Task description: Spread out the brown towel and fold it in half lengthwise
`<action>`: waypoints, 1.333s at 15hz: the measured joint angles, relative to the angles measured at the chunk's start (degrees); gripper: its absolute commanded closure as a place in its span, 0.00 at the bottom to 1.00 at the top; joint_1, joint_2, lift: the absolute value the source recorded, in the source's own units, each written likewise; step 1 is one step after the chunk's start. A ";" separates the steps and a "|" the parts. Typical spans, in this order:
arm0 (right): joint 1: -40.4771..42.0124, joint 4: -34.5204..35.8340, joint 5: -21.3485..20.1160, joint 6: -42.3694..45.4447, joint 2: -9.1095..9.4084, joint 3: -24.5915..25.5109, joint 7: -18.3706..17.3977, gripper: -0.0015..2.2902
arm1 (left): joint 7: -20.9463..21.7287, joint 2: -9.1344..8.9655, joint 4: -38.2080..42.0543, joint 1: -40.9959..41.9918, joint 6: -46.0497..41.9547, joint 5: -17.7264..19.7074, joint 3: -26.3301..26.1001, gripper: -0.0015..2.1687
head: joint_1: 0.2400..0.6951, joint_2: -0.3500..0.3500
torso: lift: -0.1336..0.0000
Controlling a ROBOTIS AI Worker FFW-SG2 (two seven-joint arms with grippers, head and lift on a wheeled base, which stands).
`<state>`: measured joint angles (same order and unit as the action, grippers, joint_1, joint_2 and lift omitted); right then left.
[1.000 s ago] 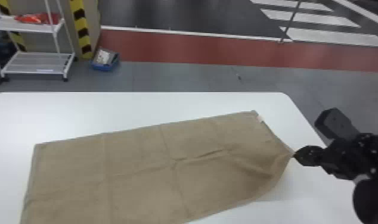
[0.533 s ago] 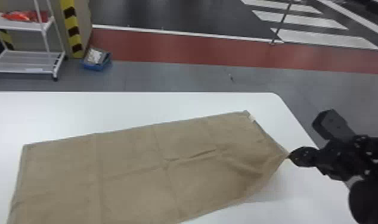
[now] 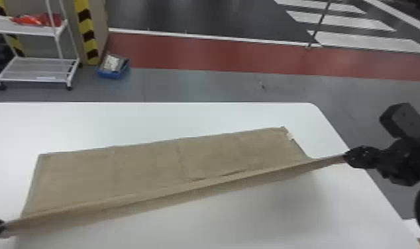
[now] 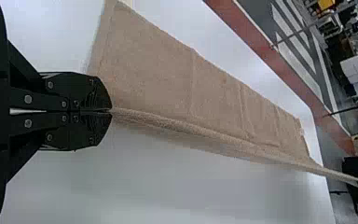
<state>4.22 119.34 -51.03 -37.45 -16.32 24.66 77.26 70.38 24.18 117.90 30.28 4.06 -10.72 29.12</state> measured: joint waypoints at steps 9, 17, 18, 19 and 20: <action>-11.75 -13.52 -5.12 -2.75 0.44 -4.80 -2.86 0.70 | -0.20 5.85 -20.19 -25.11 6.56 -3.42 -14.87 0.85 | 1.00 0.30 | 0.07; -21.05 -23.97 -8.26 -3.00 2.43 -9.31 -4.67 0.70 | -3.23 7.85 -32.47 -35.65 4.12 -3.30 -22.32 0.85 | 1.00 0.36 | 0.07; -22.11 -25.04 -8.33 -2.95 2.53 -9.57 -4.67 0.70 | -3.25 7.89 -33.12 -36.35 4.03 -3.33 -22.58 0.85 | 1.00 0.36 | 0.07; -22.96 -25.71 -8.30 -2.85 2.59 -9.71 -4.67 0.70 | -3.29 8.00 -33.63 -36.89 4.00 -3.34 -22.67 0.85 | 1.00 0.37 | 0.07; -23.57 -26.22 -8.33 -2.74 2.59 -9.79 -4.66 0.70 | -3.33 8.15 -34.05 -37.25 3.99 -3.37 -22.69 0.85 | 1.00 0.37 | 0.07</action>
<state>-19.35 93.12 -59.36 -40.19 -13.73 14.86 72.59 67.05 32.33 83.86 -6.96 8.05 -14.09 6.43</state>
